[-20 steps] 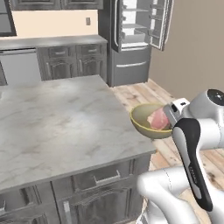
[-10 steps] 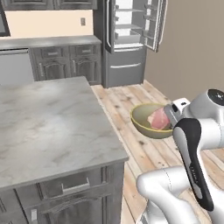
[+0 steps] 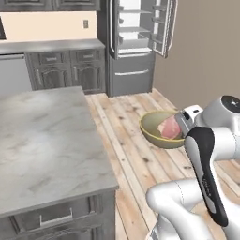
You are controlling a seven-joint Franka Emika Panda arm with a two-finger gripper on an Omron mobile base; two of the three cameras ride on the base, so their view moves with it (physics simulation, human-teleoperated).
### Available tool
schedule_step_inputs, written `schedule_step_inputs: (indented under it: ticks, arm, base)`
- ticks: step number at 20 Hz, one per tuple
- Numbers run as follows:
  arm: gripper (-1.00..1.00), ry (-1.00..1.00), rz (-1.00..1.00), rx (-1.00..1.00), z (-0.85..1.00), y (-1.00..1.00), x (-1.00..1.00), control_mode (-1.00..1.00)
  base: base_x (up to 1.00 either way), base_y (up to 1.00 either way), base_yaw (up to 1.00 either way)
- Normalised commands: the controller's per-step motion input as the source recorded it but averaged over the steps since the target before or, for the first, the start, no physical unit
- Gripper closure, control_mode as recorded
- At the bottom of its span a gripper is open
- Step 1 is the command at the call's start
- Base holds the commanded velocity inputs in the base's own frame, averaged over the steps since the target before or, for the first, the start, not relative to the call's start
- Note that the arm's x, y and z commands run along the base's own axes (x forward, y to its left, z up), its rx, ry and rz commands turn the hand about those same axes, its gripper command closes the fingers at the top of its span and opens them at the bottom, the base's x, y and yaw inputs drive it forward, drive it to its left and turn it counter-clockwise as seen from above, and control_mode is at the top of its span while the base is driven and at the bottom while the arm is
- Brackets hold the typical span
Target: Place one of the steaks on the plate and the other in the bowl. Then place the bowl in the fridge.
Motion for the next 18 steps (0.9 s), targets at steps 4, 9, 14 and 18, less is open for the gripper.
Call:
schedule_step_inputs:
  ticks: [4,9,14,18]
  arm:
    - [1.00,0.00,0.00,0.00,0.00,0.00,0.00,1.00]
    - [1.00,0.00,0.00,0.00,0.00,0.00,0.00,1.00]
    - [1.00,0.00,0.00,0.00,0.00,0.00,0.00,1.00]
    - [1.00,0.00,0.00,0.00,0.00,0.00,0.00,1.00]
  base:
    - [0.52,-0.79,0.05]
    - [0.48,-0.92,0.05]
    - [0.53,-0.90,0.05]
    - [0.72,-0.78,0.03]
